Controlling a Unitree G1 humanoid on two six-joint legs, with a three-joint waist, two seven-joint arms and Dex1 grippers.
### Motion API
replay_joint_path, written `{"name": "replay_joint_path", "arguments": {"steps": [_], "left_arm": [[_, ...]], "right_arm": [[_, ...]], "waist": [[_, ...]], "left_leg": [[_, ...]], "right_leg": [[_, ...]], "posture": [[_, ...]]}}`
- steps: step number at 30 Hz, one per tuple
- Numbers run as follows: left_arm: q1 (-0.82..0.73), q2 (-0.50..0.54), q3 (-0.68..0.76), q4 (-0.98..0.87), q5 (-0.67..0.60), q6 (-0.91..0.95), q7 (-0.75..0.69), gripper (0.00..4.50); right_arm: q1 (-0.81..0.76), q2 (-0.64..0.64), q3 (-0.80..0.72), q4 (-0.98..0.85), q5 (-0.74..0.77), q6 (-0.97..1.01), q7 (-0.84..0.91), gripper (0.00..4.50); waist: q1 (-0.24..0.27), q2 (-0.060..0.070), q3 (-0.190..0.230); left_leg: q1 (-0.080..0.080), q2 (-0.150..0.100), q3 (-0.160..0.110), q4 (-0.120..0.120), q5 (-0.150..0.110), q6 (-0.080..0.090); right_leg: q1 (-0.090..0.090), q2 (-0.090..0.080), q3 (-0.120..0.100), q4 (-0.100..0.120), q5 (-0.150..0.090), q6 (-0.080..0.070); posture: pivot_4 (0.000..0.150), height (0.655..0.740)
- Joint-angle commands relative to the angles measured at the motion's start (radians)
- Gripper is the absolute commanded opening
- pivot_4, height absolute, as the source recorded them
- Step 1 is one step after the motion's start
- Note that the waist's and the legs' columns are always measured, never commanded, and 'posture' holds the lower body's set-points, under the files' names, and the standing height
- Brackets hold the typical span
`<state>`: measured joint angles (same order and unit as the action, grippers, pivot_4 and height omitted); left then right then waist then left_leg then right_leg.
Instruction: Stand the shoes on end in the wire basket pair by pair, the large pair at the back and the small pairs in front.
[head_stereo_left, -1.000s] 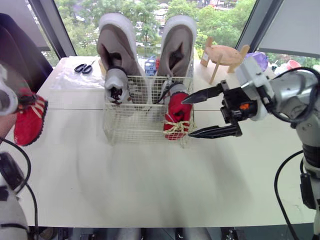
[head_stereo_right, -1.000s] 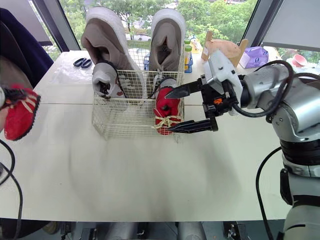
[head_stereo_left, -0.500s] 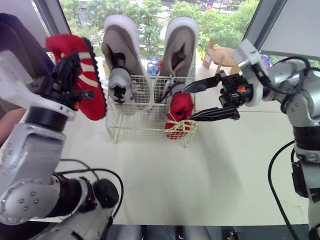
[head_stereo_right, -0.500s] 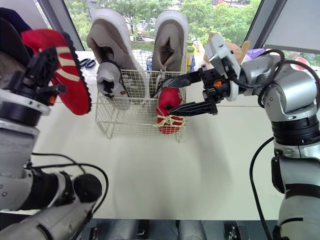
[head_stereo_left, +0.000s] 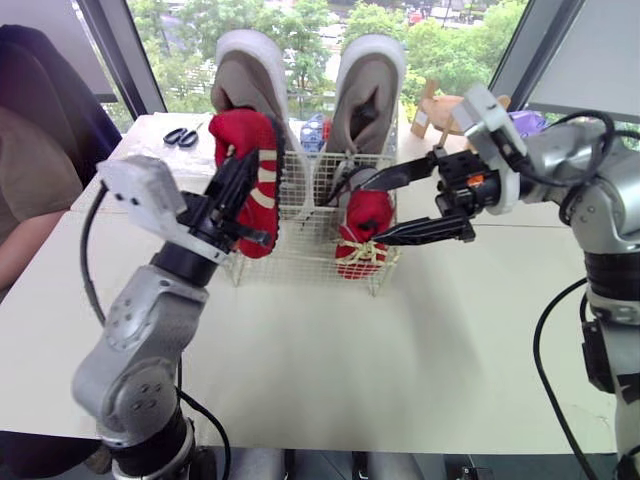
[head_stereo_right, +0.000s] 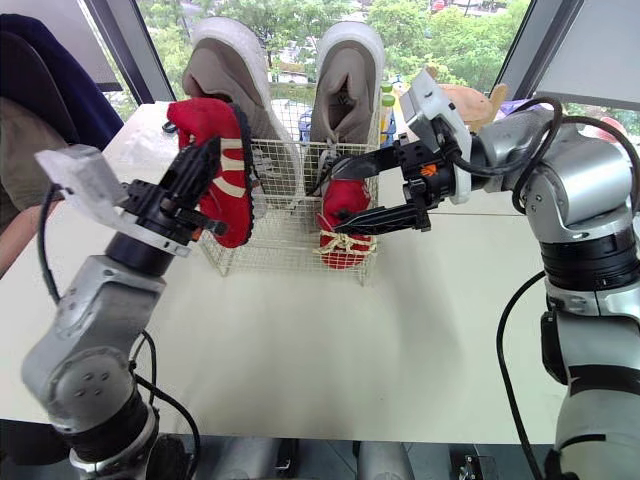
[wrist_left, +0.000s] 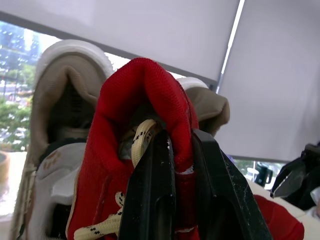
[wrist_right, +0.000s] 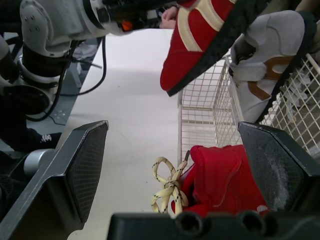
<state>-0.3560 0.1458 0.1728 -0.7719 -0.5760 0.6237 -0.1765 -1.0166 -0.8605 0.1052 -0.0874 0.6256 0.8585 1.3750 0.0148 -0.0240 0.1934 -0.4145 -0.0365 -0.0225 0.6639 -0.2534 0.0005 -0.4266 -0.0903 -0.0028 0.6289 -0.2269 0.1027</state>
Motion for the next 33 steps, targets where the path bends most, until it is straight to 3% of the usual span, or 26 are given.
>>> {"name": "replay_joint_path", "arguments": {"steps": [1,8,12,22,33], "left_arm": [[0.031,0.016,-0.066,0.076,0.115,-0.152,-0.04,0.02],[0.192,-0.014,-0.115,0.13,0.166,-0.276,-0.035,0.02],[0.289,0.002,-0.137,0.164,0.225,-0.364,-0.049,0.02],[0.084,0.008,-0.137,0.153,0.252,-0.388,0.002,0.02],[0.077,0.011,-0.198,0.191,0.371,-0.465,0.003,0.02]], "right_arm": [[0.001,-0.036,-0.06,-0.049,0.027,0.029,-0.023,4.5],[0.027,-0.072,-0.096,-0.095,0.053,0.074,-0.058,4.5],[0.027,-0.062,-0.095,-0.1,0.069,0.092,-0.085,4.5],[-0.01,-0.063,-0.061,-0.054,0.062,0.083,-0.07,4.5],[-0.028,-0.062,-0.049,-0.04,0.059,0.084,-0.06,4.5]], "waist": [[-0.001,0.0,0.0],[-0.002,0.007,-0.004],[-0.003,0.018,-0.012],[-0.003,0.022,-0.015],[-0.001,0.021,-0.015]], "left_leg": [[0.0,0.0,0.0,0.0,0.0,0.0],[0.001,0.001,0.001,0.0,-0.001,0.002],[0.005,0.001,0.003,0.0,-0.002,0.004],[0.006,0.001,0.003,0.001,-0.003,0.005],[0.005,0.001,0.003,0.001,-0.003,0.006]], "right_leg": [[0.0,0.0,0.0,0.0,0.0,0.0],[0.0,-0.003,0.0,0.0,0.0,0.0],[0.003,-0.004,0.001,-0.001,0.0,0.0],[0.006,0.001,0.0,-0.001,-0.002,-0.002],[0.006,0.0,0.0,-0.002,-0.002,-0.002]], "posture": [[0.15,0.74],[0.15,0.74],[0.15,0.74],[0.15,0.74],[0.15,0.74]]}}
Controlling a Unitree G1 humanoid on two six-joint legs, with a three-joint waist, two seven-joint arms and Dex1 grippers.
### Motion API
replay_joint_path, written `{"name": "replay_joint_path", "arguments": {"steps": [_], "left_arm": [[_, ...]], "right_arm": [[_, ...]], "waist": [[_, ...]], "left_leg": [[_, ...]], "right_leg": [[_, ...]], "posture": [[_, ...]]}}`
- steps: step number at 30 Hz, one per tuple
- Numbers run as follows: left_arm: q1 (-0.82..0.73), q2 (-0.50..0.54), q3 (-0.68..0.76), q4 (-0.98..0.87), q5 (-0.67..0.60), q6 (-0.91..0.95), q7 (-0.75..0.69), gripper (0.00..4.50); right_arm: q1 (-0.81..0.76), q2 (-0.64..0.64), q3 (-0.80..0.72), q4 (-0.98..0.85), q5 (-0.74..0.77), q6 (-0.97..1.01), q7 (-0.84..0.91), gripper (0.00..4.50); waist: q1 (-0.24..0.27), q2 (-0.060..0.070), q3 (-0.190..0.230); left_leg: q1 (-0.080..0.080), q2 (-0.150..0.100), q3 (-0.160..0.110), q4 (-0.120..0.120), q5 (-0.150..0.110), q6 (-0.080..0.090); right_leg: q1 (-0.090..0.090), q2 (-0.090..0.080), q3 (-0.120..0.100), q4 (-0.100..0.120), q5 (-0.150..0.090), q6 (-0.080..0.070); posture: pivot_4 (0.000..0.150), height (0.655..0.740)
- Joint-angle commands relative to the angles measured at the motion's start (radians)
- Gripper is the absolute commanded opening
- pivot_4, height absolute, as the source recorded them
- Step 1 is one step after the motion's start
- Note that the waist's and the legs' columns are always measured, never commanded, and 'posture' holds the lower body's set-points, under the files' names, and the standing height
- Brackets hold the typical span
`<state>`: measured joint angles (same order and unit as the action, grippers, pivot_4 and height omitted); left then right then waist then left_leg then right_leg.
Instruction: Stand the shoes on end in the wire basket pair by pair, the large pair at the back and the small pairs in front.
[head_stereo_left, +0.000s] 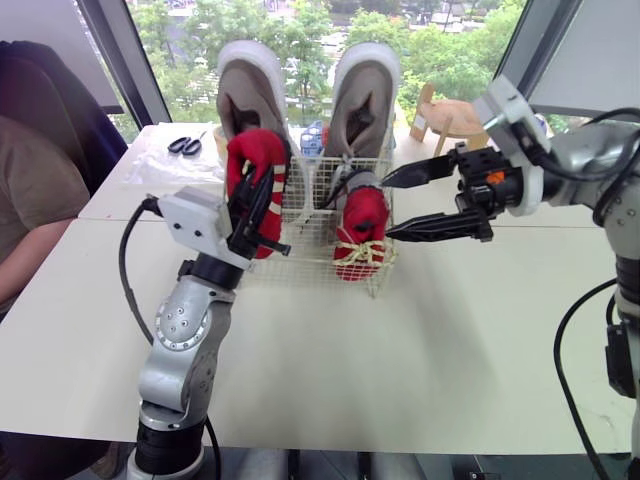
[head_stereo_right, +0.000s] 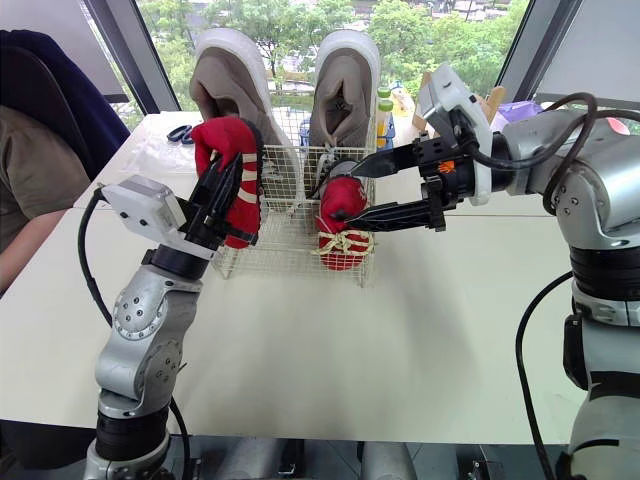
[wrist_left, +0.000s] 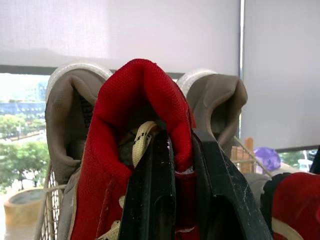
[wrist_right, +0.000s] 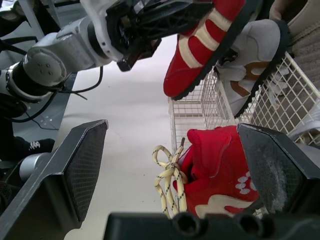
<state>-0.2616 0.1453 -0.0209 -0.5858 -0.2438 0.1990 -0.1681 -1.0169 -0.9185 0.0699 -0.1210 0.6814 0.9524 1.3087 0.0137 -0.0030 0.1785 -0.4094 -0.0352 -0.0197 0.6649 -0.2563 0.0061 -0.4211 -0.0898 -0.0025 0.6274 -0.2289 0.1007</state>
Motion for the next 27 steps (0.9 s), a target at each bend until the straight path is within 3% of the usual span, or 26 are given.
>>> {"name": "replay_joint_path", "arguments": {"steps": [1,9,15,22,27], "left_arm": [[-0.01,0.008,-0.011,0.026,0.049,-0.062,-0.008,0.02],[0.077,-0.05,-0.039,0.286,0.099,-0.276,-0.019,0.02],[0.133,-0.059,-0.024,0.336,0.107,-0.34,-0.018,0.02],[0.02,-0.048,-0.03,0.157,0.102,-0.249,0.002,0.02],[0.027,-0.047,-0.081,0.03,0.183,-0.199,0.027,0.02]], "right_arm": [[-0.028,-0.004,-0.015,-0.008,0.003,-0.008,0.006,4.5],[-0.039,-0.003,-0.01,-0.015,0.001,0.003,-0.003,4.5],[-0.043,0.0,-0.011,-0.018,0.006,0.016,-0.012,4.5],[-0.044,0.012,-0.007,-0.004,-0.003,0.003,-0.015,4.5],[-0.045,0.013,-0.005,0.011,-0.01,-0.003,-0.008,4.5]], "waist": [[0.0,0.0,0.0],[-0.002,0.001,-0.001],[-0.004,0.006,-0.004],[-0.002,0.006,-0.004],[0.001,0.003,-0.002]], "left_leg": [[0.0,0.0,0.0,0.0,0.0,0.0],[0.0,0.0,0.0,0.0,0.0,0.0],[0.002,0.001,0.0,-0.002,0.0,0.0],[0.001,0.002,0.0,-0.002,0.0,0.0],[-0.001,0.001,0.0,-0.002,0.0,0.0]], "right_leg": [[0.0,0.0,0.0,0.0,0.0,0.0],[0.0,-0.001,0.0,0.0,0.0,0.0],[0.0,0.0,0.0,0.0,0.0,0.0],[0.0,0.001,0.0,0.0,0.0,0.0],[-0.002,0.001,0.0,-0.001,0.0,0.0]], "posture": [[0.15,0.74],[0.15,0.74],[0.15,0.74],[0.15,0.74],[0.15,0.74]]}}
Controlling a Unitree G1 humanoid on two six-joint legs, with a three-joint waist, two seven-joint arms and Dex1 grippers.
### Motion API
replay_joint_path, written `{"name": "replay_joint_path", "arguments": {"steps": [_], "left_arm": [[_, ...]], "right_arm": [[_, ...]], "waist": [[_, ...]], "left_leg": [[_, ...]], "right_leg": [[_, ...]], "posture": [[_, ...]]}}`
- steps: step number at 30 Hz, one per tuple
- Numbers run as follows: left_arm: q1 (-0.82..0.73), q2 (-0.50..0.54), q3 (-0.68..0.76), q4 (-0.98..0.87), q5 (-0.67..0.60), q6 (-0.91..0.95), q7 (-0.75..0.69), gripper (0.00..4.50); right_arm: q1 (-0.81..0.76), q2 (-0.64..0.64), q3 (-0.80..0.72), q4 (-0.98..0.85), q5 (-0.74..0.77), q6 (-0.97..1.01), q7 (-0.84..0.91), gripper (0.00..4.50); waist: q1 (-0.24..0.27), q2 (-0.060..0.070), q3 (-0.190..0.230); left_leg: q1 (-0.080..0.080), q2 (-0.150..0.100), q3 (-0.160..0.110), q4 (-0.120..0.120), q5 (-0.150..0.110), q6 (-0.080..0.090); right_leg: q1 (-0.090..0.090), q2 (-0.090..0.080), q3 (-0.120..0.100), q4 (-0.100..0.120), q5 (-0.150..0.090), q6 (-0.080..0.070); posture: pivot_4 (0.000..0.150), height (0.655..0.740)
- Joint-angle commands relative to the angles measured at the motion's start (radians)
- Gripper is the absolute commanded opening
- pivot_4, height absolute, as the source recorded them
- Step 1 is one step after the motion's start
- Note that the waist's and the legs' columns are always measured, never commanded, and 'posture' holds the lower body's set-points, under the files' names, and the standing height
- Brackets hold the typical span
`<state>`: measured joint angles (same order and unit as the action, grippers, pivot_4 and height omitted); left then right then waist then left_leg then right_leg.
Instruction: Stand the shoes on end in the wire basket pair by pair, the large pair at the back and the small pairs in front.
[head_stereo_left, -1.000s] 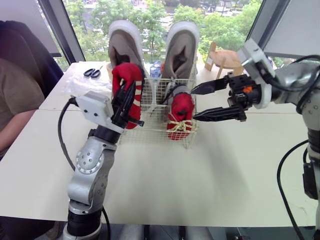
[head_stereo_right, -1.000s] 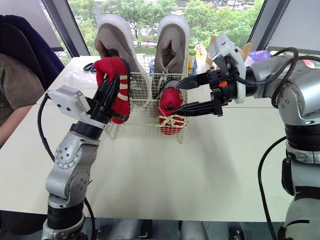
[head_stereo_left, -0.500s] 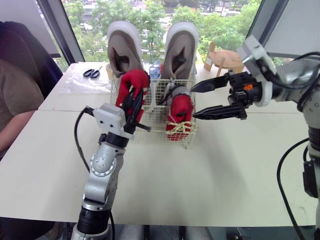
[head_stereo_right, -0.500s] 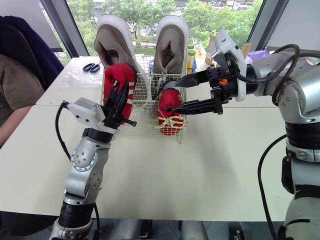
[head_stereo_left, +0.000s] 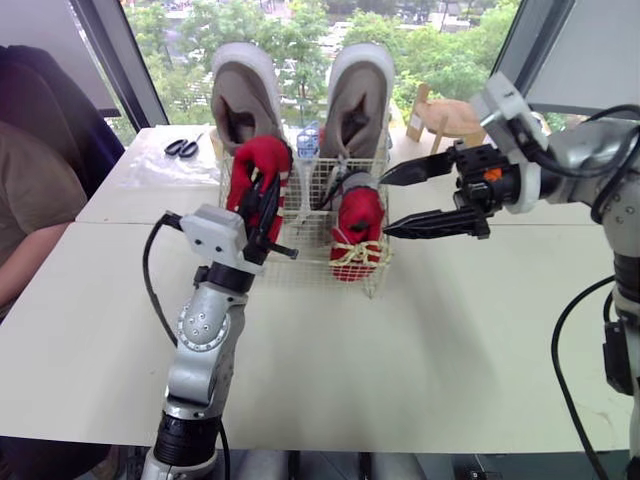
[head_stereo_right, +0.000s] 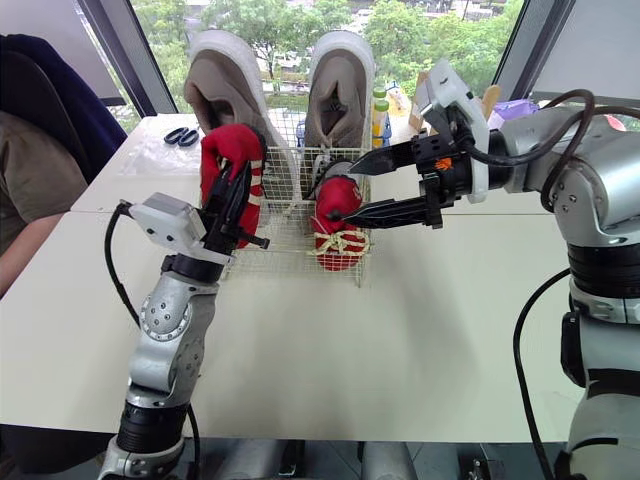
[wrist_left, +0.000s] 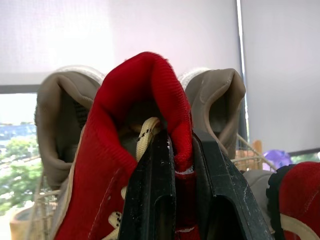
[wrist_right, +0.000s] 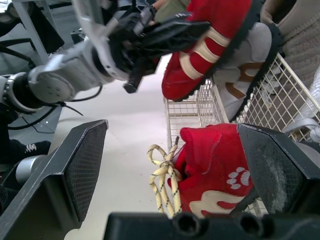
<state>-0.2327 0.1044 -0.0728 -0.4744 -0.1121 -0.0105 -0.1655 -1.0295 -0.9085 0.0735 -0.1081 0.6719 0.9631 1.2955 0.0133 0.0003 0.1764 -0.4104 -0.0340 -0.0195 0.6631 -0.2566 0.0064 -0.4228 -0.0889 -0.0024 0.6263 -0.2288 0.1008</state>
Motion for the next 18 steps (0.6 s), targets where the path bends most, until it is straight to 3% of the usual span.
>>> {"name": "replay_joint_path", "arguments": {"steps": [1,7,15,18], "left_arm": [[-0.002,-0.01,-0.035,-0.086,0.067,0.008,0.032,0.02],[-0.05,0.012,-0.06,0.0,0.18,-0.087,0.039,0.02],[0.043,-0.037,-0.018,0.236,0.168,-0.236,0.094,0.02],[0.079,-0.069,-0.002,0.259,0.093,-0.237,0.092,0.02]], "right_arm": [[-0.033,0.004,-0.008,-0.001,-0.001,-0.013,0.006,4.5],[-0.051,0.011,0.008,0.022,-0.012,-0.016,0.023,4.5],[-0.055,0.001,0.008,0.023,-0.021,-0.014,0.033,4.5],[-0.052,-0.004,0.003,0.022,-0.02,-0.013,0.034,4.5]], "waist": [[0.003,-0.001,0.001],[0.002,-0.002,0.001],[0.0,-0.002,0.001],[-0.001,-0.002,0.001]], "left_leg": [[0.0,0.0,0.0,0.0,0.0,0.0],[-0.001,-0.001,0.0,0.0,0.0,0.0],[-0.002,-0.001,0.0,0.0,-0.001,0.001],[-0.001,-0.001,0.0,0.0,-0.001,0.001]], "right_leg": [[0.0,0.0,0.0,0.0,0.0,0.0],[0.0,-0.001,0.0,-0.002,0.0,0.0],[0.0,-0.003,0.0,-0.004,0.0,0.0],[0.0,-0.004,0.0,-0.004,0.0,0.0]], "posture": [[0.15,0.74],[0.15,0.74],[0.15,0.74],[0.15,0.74]]}}
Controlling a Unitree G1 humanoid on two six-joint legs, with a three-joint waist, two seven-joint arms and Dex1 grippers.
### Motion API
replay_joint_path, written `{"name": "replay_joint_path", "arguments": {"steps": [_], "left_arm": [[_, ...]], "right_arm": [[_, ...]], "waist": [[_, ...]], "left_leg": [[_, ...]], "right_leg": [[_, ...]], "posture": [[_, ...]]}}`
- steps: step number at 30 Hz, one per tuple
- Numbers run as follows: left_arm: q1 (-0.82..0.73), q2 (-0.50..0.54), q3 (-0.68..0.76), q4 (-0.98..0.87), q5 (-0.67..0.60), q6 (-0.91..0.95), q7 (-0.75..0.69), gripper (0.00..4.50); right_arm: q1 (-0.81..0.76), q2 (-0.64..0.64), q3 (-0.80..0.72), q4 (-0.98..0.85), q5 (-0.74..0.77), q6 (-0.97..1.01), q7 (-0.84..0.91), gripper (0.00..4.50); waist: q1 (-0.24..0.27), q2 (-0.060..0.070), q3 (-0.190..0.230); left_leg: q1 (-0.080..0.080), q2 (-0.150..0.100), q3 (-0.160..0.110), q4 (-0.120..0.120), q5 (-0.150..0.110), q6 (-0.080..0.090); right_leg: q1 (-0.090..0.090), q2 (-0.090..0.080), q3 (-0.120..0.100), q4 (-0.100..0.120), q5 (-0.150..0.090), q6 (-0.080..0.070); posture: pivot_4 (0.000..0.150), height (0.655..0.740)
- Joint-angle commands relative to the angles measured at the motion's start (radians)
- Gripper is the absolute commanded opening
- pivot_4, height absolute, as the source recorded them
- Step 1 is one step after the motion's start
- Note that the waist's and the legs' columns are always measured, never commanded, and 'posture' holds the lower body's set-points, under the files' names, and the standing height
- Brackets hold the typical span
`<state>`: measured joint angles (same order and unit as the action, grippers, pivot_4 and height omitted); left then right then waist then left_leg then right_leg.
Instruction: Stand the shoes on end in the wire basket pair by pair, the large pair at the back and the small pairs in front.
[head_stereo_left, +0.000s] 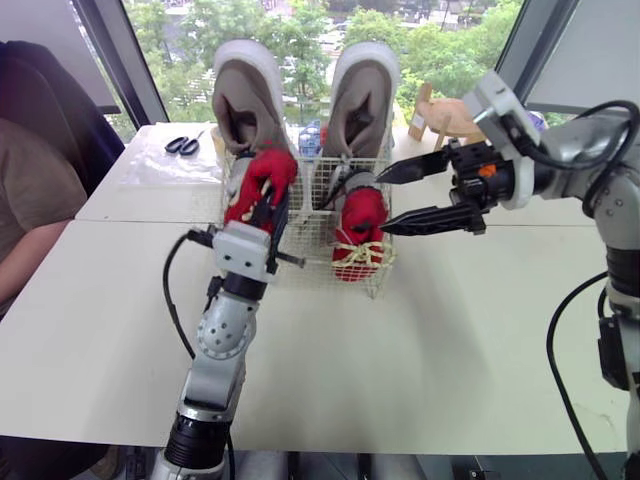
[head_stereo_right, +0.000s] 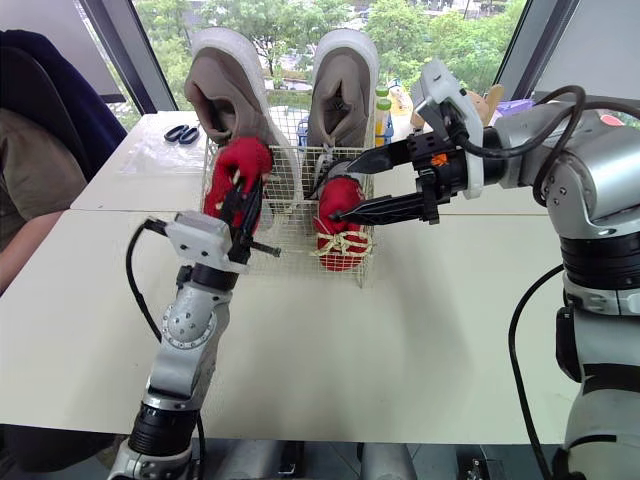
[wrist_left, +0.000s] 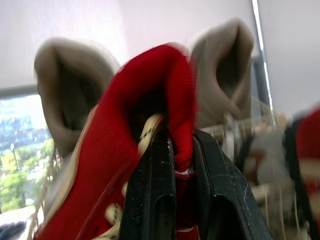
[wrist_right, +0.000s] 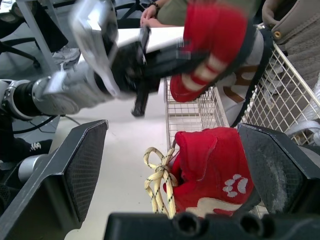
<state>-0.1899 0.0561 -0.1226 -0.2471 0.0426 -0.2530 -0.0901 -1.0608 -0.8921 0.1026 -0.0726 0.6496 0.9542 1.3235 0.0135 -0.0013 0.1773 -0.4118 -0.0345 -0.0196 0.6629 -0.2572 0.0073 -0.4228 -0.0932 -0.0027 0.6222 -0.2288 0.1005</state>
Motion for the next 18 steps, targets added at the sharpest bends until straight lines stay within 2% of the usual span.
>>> {"name": "replay_joint_path", "arguments": {"steps": [1,5,10,17,18], "left_arm": [[0.056,-0.032,0.053,0.016,-0.094,0.025,0.012,0.02],[0.138,-0.069,0.077,-0.152,-0.239,0.19,0.031,0.02],[0.186,-0.049,0.135,-0.328,-0.421,0.392,0.043,0.02],[0.238,0.047,0.144,-0.431,-0.467,0.525,0.005,0.02],[0.245,0.05,0.151,-0.43,-0.479,0.53,-0.002,0.48]], "right_arm": [[-0.019,-0.022,-0.028,-0.013,0.002,-0.004,0.006,4.5],[-0.01,-0.024,-0.032,-0.011,0.002,-0.007,0.004,4.5],[0.007,-0.016,-0.033,-0.002,-0.001,-0.024,0.0,4.5],[0.029,-0.004,-0.042,0.006,0.002,-0.043,-0.006,4.5],[0.032,-0.004,-0.044,0.006,0.004,-0.044,-0.008,4.5]], "waist": [[-0.002,0.0,0.0],[-0.007,0.001,-0.001],[-0.004,0.001,-0.001],[-0.006,0.001,0.0],[-0.006,0.001,0.0]], "left_leg": [[0.0,0.0,0.0,0.0,0.0,0.0],[0.0,0.0,0.0,-0.001,0.0,0.0],[0.0,0.003,0.0,-0.002,0.0,0.0],[0.0,0.004,0.002,-0.002,-0.001,0.001],[0.0,0.004,0.002,-0.002,-0.001,0.001]], "right_leg": [[0.0,0.0,0.0,0.0,0.0,0.0],[0.0,0.0,0.0,-0.001,0.0,0.0],[-0.001,0.003,0.0,-0.001,0.0,0.0],[0.0,0.006,0.0,-0.003,0.0,0.0],[0.0,0.006,0.0,-0.004,0.0,0.0]], "posture": [[0.15,0.74],[0.15,0.74],[0.15,0.74],[0.15,0.74],[0.15,0.74]]}}
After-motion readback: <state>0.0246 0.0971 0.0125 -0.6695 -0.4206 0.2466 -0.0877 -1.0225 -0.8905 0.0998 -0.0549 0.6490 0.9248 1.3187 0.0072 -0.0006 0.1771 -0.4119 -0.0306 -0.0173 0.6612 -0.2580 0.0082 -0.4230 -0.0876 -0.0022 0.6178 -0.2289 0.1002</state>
